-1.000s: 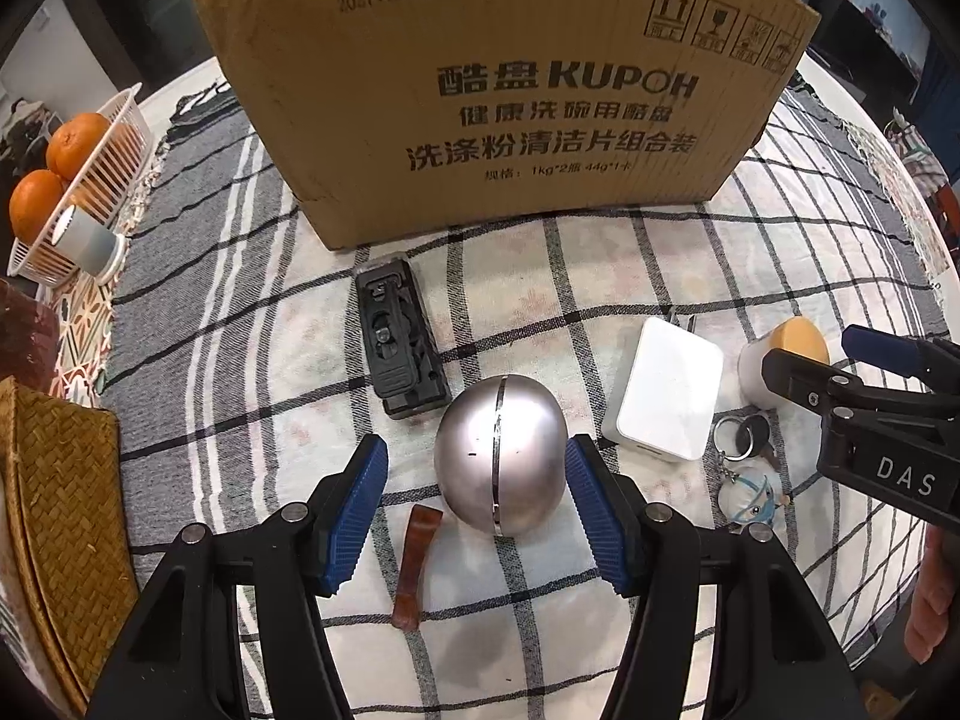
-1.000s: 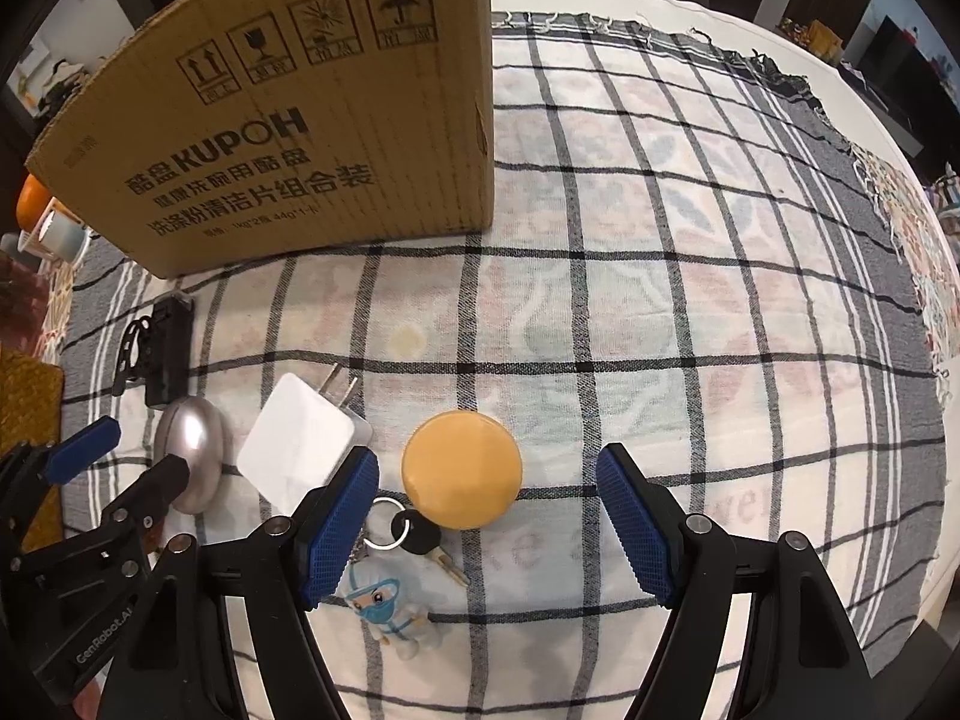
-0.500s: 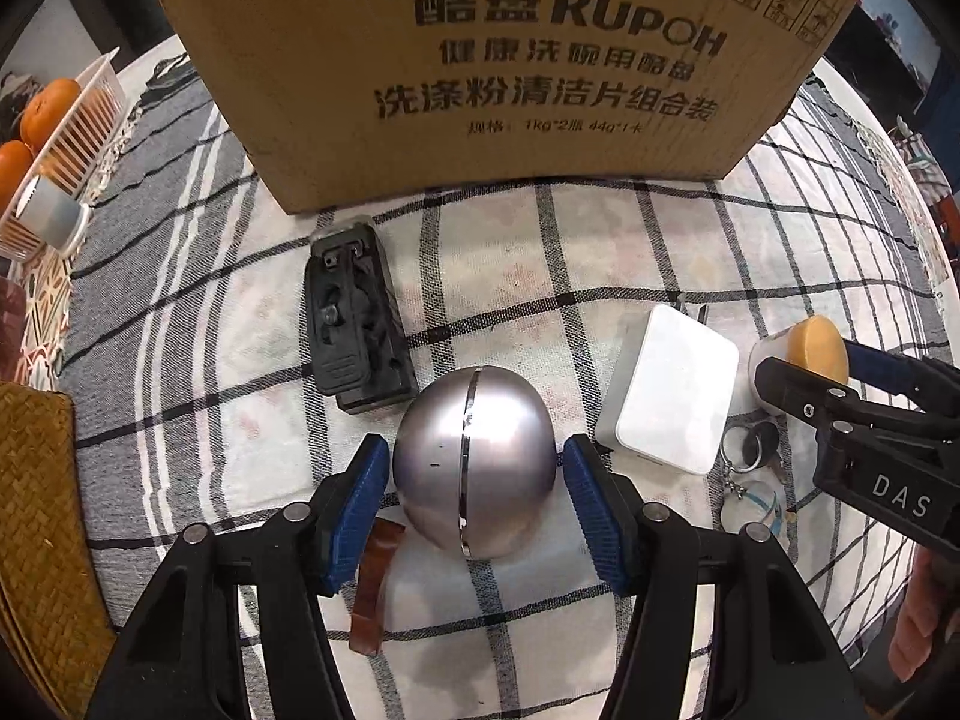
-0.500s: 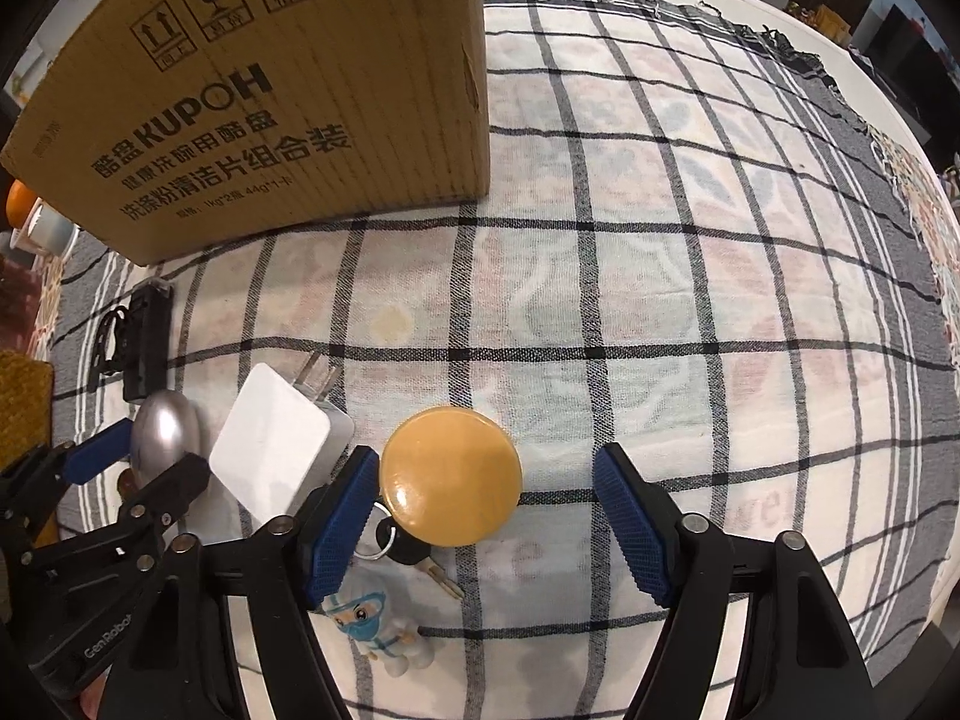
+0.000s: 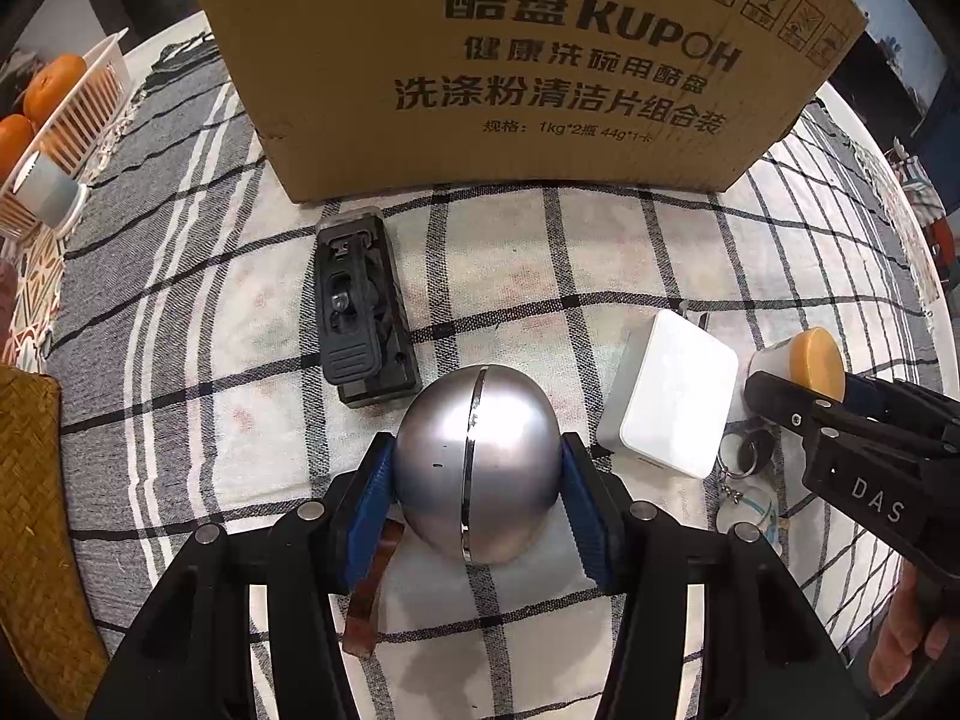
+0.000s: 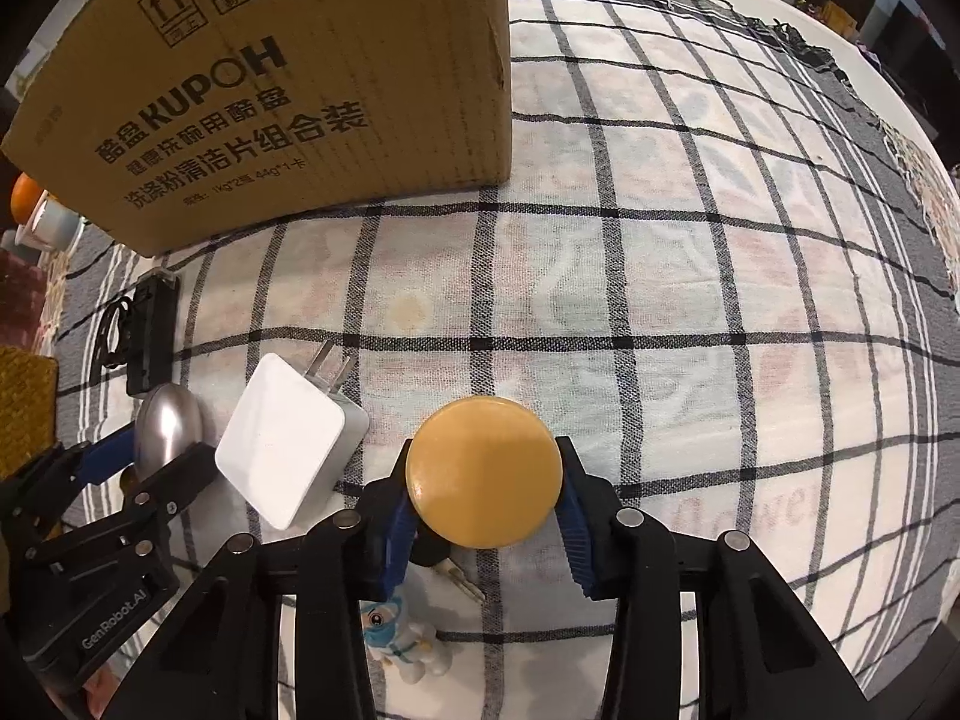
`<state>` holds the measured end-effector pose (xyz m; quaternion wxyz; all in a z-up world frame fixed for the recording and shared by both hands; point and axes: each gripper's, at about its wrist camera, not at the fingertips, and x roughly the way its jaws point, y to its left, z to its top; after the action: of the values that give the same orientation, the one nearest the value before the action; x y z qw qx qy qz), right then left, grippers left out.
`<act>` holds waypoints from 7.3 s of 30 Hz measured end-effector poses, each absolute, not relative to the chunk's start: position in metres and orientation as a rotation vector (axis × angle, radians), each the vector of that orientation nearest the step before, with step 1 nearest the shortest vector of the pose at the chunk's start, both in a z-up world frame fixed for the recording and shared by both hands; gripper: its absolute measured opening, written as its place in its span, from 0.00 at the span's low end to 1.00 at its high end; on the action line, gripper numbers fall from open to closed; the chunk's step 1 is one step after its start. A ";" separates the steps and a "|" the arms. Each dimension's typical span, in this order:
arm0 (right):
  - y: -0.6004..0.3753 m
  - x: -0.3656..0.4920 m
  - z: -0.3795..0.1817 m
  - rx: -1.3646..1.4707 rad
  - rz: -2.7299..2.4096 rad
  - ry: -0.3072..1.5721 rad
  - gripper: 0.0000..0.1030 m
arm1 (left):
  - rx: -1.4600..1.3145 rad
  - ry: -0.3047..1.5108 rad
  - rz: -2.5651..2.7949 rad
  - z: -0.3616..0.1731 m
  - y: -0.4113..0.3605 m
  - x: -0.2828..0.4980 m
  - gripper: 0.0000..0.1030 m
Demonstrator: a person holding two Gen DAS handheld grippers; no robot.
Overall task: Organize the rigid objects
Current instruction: 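Grasp the silver egg-shaped ball with the left tool while the right tool grasps the orange-lidded jar, then lift and carry the silver ball with the left tool while the right tool carries the jar to the box, then open the left tool to drop the silver ball into the box while the right tool releases the jar, then withdraw both tools from the box toward the items on the tablecloth, then grasp the brown strap piece with the left tool while the right tool grasps the astronaut keychain figure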
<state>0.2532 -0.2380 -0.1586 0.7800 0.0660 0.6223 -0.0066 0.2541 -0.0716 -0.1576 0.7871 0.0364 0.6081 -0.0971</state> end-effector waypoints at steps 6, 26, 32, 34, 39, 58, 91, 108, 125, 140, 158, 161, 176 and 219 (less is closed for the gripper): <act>-0.236 0.249 -0.146 0.147 -0.010 1.322 0.41 | 0.078 1.270 -0.216 -0.142 -0.063 0.245 0.51; -0.234 0.223 -0.081 0.136 0.015 1.176 0.41 | 0.061 1.107 -0.242 -0.068 -0.074 0.235 0.51; -0.230 0.222 -0.057 0.119 0.018 1.112 0.41 | 0.060 1.055 -0.251 -0.047 -0.070 0.233 0.51; -0.228 0.221 -0.049 0.116 0.022 1.090 0.41 | 0.058 1.031 -0.251 -0.039 -0.068 0.231 0.51; -0.223 0.217 -0.030 0.108 0.037 1.042 0.41 | 0.052 0.977 -0.251 -0.019 -0.063 0.229 0.51; -0.218 0.227 0.021 0.129 0.091 0.916 0.41 | 0.053 0.833 -0.260 0.038 -0.058 0.240 0.51; -0.222 0.325 0.027 0.152 0.124 0.902 0.41 | 0.051 0.863 -0.214 0.036 -0.061 0.336 0.51; -0.223 0.364 -0.010 0.118 0.105 1.008 0.41 | 0.082 0.991 -0.200 -0.001 -0.072 0.380 0.51; -0.223 0.377 -0.033 0.090 0.087 1.083 0.42 | 0.143 1.089 -0.188 -0.029 -0.080 0.397 0.51; -0.220 0.354 -0.023 0.091 0.096 1.054 0.42 | 0.108 1.029 -0.183 -0.013 -0.074 0.367 0.52; -0.215 0.282 0.016 0.097 0.090 0.963 0.42 | 0.099 0.926 -0.205 0.024 -0.063 0.291 0.52; -0.215 0.270 0.019 0.099 0.086 0.964 0.42 | 0.098 0.921 -0.213 0.026 -0.059 0.275 0.52; -0.198 0.224 0.008 0.069 0.111 1.015 0.42 | 0.135 0.957 -0.219 0.012 -0.050 0.234 0.52; -0.193 0.196 -0.108 0.051 0.102 1.373 0.42 | 0.223 1.252 -0.235 -0.105 -0.050 0.210 0.50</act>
<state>0.1961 -0.1927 -0.1080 0.7720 0.0236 0.6334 0.0472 0.2099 -0.0499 -0.1046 0.7981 0.1037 0.5834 -0.1094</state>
